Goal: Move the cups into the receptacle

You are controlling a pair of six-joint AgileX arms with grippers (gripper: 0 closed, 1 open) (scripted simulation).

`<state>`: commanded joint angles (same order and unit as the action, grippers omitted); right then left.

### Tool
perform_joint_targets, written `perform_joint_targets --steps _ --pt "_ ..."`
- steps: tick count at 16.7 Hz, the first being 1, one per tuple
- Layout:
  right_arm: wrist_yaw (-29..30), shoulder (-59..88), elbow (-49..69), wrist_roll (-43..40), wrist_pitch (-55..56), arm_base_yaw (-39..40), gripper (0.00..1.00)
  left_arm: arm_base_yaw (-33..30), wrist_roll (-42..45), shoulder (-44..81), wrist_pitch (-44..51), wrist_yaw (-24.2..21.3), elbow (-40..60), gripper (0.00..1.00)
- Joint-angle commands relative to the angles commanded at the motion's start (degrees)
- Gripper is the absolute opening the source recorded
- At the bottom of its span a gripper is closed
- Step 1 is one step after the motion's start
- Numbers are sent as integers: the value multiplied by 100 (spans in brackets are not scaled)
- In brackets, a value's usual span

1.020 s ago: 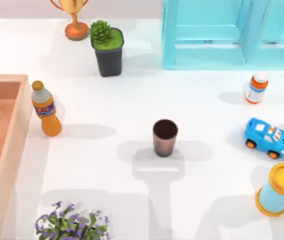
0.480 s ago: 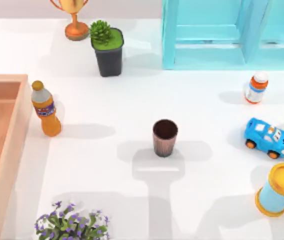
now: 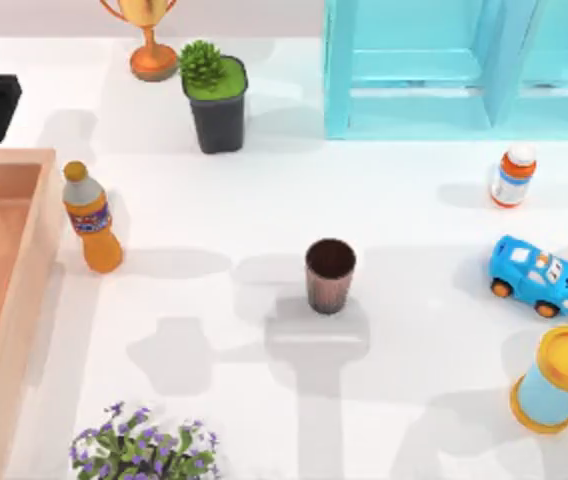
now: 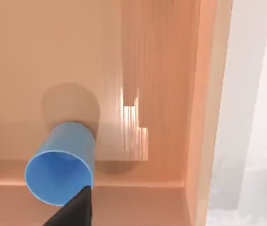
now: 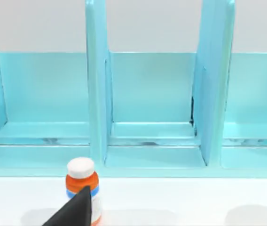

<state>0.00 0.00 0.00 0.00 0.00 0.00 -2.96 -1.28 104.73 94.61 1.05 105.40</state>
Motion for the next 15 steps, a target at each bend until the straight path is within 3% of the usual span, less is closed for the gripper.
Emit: perform_joint_targets --steps 9,12,15 --pt "0 0 0 0 0 0 100 -3139 -3112 3587 759 -125 4829 100" --pt "0 0 0 0 0 0 100 -3876 -3850 4347 895 -149 5704 100" --pt "0 0 0 0 0 0 100 -4215 -4189 4681 956 -160 6044 100"
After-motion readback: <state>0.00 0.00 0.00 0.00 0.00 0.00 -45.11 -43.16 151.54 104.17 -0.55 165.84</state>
